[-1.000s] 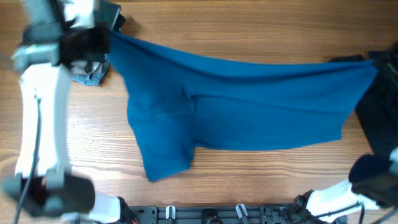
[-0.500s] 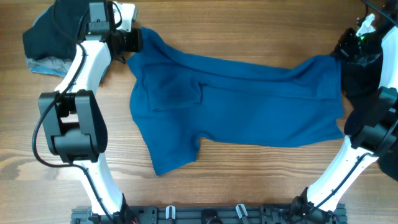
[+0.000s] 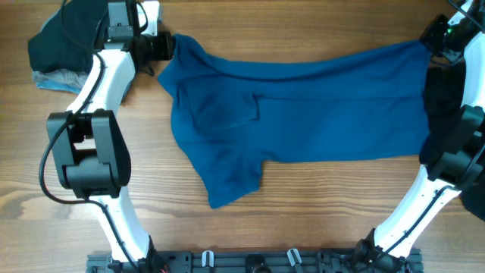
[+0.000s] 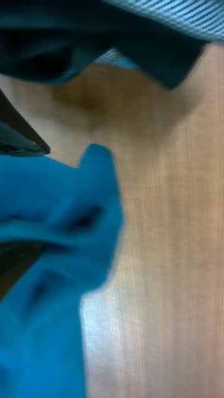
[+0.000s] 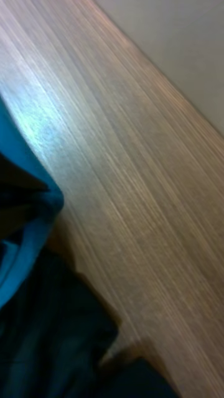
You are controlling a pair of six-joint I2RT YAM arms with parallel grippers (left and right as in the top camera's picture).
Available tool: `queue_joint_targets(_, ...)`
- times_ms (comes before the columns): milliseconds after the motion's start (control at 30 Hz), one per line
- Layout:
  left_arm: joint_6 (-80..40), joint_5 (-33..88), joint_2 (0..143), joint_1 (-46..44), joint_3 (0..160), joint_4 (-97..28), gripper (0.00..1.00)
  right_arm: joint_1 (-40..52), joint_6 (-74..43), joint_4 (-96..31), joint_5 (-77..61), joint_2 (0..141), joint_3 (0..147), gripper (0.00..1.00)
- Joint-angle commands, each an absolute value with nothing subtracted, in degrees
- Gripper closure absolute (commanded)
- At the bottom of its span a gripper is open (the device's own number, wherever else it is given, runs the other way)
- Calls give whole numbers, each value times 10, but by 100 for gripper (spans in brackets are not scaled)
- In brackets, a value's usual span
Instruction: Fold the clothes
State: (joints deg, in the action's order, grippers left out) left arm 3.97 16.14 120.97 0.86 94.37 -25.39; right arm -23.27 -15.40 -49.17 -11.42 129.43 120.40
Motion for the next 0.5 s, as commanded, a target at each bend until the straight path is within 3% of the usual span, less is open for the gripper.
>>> queue_joint_targets(0, 43, 158, 1207, 11, 946, -294, 51, -231, -170, -478, -83, 1331, 1202, 83)
queue_joint_targets(33, 43, 158, 1207, 11, 946, -307, 49, -231, -170, -478, -83, 1340, 1202, 74)
queue_joint_targets(100, 43, 158, 1208, 11, 946, -329, 47, -231, -169, -480, -73, 1357, 1202, 32)
queue_joint_targets(467, 60, 187, 1208, 9, 946, -446, 44, -258, -150, -568, -80, 1292, 1203, 22)
